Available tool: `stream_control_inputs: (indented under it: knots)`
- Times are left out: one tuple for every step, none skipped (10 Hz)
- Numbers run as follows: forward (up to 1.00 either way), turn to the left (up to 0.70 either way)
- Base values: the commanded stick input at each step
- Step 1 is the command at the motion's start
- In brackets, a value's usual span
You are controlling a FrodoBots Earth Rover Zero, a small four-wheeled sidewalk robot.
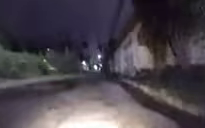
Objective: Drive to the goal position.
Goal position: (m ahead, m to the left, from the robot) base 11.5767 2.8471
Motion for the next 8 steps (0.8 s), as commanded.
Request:
stream_control_inputs:
  knots:
    - [0.70,0.00]
    - [0.70,0.00]
    - [0.70,0.00]
    - [0.70,0.00]
    - [0.70,0.00]
    - [0.70,0.00]
    - [0.70,0.00]
    - [0.70,0.00]
